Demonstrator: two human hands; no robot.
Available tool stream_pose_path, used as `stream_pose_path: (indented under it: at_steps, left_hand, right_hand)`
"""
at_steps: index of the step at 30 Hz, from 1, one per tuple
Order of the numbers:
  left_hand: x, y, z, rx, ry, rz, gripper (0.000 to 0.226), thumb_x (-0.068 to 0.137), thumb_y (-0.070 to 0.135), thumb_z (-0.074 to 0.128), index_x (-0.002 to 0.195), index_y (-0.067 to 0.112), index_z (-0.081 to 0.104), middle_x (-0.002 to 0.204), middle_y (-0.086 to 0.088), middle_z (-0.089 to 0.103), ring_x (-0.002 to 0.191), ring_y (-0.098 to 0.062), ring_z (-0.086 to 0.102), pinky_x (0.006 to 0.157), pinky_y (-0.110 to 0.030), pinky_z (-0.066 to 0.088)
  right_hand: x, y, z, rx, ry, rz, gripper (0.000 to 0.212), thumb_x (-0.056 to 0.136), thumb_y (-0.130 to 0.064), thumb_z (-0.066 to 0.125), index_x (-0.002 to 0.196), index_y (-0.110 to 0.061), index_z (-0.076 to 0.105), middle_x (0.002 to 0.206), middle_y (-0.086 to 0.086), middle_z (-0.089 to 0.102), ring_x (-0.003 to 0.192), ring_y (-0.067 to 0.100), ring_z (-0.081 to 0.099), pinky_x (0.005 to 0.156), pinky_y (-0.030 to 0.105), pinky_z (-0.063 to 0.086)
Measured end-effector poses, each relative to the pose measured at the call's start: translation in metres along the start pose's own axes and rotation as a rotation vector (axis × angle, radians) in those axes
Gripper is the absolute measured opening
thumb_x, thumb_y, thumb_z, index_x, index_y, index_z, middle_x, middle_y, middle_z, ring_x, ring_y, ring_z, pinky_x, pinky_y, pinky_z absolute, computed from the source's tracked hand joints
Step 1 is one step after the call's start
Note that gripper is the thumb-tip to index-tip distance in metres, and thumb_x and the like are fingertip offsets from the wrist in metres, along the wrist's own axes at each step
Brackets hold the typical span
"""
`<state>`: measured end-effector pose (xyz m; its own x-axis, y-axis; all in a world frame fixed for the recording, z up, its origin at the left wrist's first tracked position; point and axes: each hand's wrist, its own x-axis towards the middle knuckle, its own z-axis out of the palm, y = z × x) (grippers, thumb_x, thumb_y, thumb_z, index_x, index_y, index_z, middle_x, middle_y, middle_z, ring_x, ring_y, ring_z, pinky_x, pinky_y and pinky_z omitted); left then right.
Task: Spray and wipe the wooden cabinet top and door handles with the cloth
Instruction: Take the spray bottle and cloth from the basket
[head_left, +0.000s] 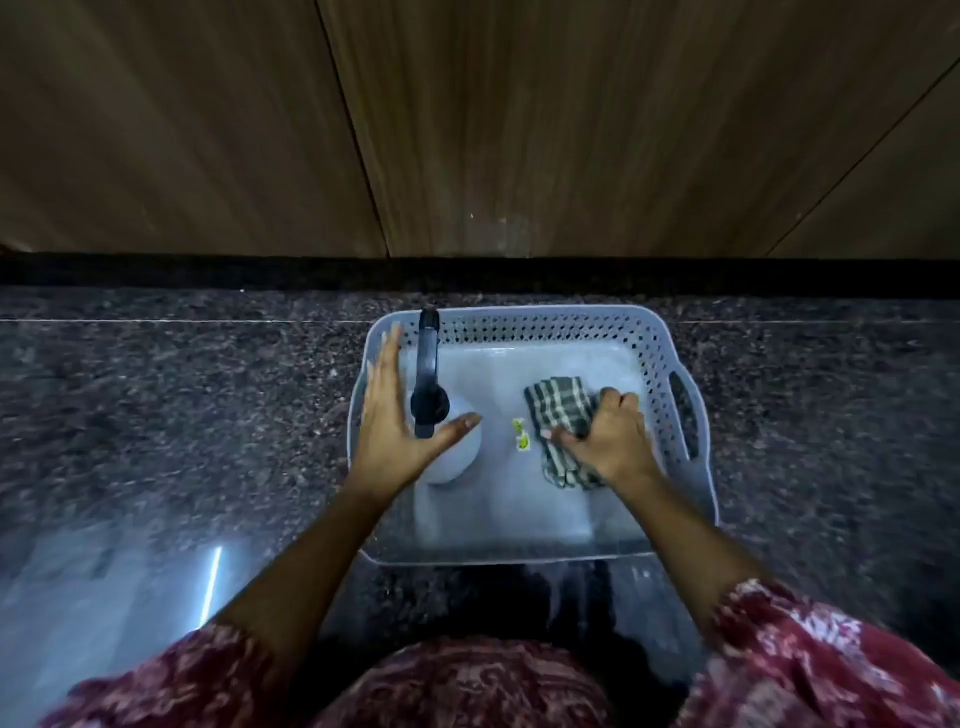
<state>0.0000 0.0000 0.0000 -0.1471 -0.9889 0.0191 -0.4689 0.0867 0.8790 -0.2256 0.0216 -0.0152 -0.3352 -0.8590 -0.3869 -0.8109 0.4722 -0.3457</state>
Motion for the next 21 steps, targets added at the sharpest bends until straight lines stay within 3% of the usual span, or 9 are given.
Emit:
stream_pose_path:
  at_steps: [3, 5, 8, 9, 11, 14, 18, 20, 21]
  left_hand:
    - [0.007, 0.002, 0.010, -0.199, -0.030, 0.092, 0.063, 0.076, 0.031, 0.077, 0.130, 0.023, 0.043, 0.109, 0.011, 0.056, 0.104, 0.011, 0.053, 0.094, -0.013, 0.043]
    - [0.006, 0.000, 0.015, -0.195, 0.027, 0.107, 0.044, 0.082, 0.011, 0.071, 0.119, 0.018, 0.049, 0.081, 0.009, 0.053, 0.081, 0.003, 0.058, 0.080, -0.005, 0.040]
    - [0.005, 0.004, 0.016, -0.238, 0.028, 0.106, 0.035, 0.083, -0.003, 0.063, 0.114, 0.003, 0.050, 0.090, 0.001, 0.058, 0.085, -0.025, 0.058, 0.077, -0.012, 0.046]
    - [0.007, 0.008, 0.015, -0.302, 0.008, 0.079, 0.037, 0.083, -0.007, 0.061, 0.118, -0.002, 0.048, 0.097, -0.002, 0.060, 0.082, -0.031, 0.059, 0.075, -0.022, 0.050]
    - [0.009, 0.015, 0.012, -0.371, -0.041, 0.033, 0.047, 0.083, -0.004, 0.060, 0.127, -0.003, 0.043, 0.098, -0.013, 0.063, 0.074, -0.045, 0.057, 0.072, -0.042, 0.051]
    - [0.010, 0.032, 0.000, -0.372, -0.061, 0.006, 0.050, 0.073, 0.005, 0.058, 0.122, 0.009, 0.051, 0.085, -0.015, 0.065, 0.073, -0.042, 0.061, 0.073, -0.039, 0.054]
    - [0.009, 0.063, -0.019, -0.240, -0.320, 0.006, 0.048, 0.061, 0.020, 0.065, 0.108, 0.021, 0.054, 0.106, -0.015, 0.058, 0.079, -0.046, 0.060, 0.077, -0.051, 0.053]
    - [0.001, 0.077, -0.026, -0.207, -0.415, 0.008, 0.053, 0.057, 0.027, 0.066, 0.108, 0.023, 0.055, 0.105, -0.021, 0.058, 0.080, -0.046, 0.059, 0.077, -0.052, 0.052]
    - [-0.005, 0.083, -0.029, -0.229, -0.420, -0.017, 0.052, 0.054, 0.024, 0.066, 0.105, 0.023, 0.057, 0.096, -0.024, 0.059, 0.078, -0.045, 0.058, 0.075, -0.047, 0.052]
  right_hand:
    - [0.007, -0.008, 0.009, 0.111, -0.009, 0.076, 0.078, 0.065, -0.041, 0.081, 0.117, -0.002, 0.038, 0.121, 0.020, 0.043, 0.108, 0.039, 0.049, 0.090, 0.045, 0.046]
    - [0.008, -0.014, 0.012, 0.152, -0.040, 0.167, 0.078, 0.062, -0.038, 0.084, 0.115, -0.003, 0.038, 0.117, 0.019, 0.051, 0.107, 0.039, 0.052, 0.088, 0.044, 0.047]
    - [0.010, -0.016, 0.011, 0.173, -0.109, 0.231, 0.069, 0.060, -0.036, 0.084, 0.109, -0.003, 0.048, 0.103, 0.015, 0.062, 0.098, 0.034, 0.060, 0.082, 0.039, 0.051]
    - [0.012, -0.014, 0.010, 0.227, -0.128, 0.221, 0.060, 0.060, -0.033, 0.083, 0.104, -0.004, 0.055, 0.097, 0.013, 0.064, 0.091, 0.031, 0.062, 0.078, 0.038, 0.053]
    - [0.012, -0.012, 0.005, 0.488, -0.175, 0.214, 0.044, 0.062, -0.017, 0.082, 0.099, -0.005, 0.061, 0.091, 0.012, 0.067, 0.082, 0.027, 0.065, 0.073, 0.036, 0.056]
    - [-0.002, -0.006, -0.012, 1.067, -0.296, 0.195, 0.052, 0.069, 0.003, 0.075, 0.116, -0.004, 0.053, 0.097, 0.014, 0.068, 0.084, 0.028, 0.067, 0.072, 0.041, 0.058]
    - [-0.027, 0.000, -0.026, 1.591, -0.479, 0.068, 0.048, 0.070, -0.011, 0.074, 0.115, -0.005, 0.056, 0.101, 0.017, 0.071, 0.083, 0.029, 0.070, 0.073, 0.047, 0.058]
    - [-0.035, -0.004, -0.028, 1.697, -0.546, 0.033, 0.032, 0.089, -0.026, 0.056, 0.111, -0.005, 0.063, 0.109, 0.019, 0.068, 0.086, 0.031, 0.068, 0.076, 0.049, 0.057]
    - [-0.037, -0.005, -0.028, 1.736, -0.571, 0.051, 0.036, 0.094, -0.030, 0.044, 0.105, -0.006, 0.069, 0.109, 0.018, 0.068, 0.086, 0.030, 0.067, 0.077, 0.047, 0.057]
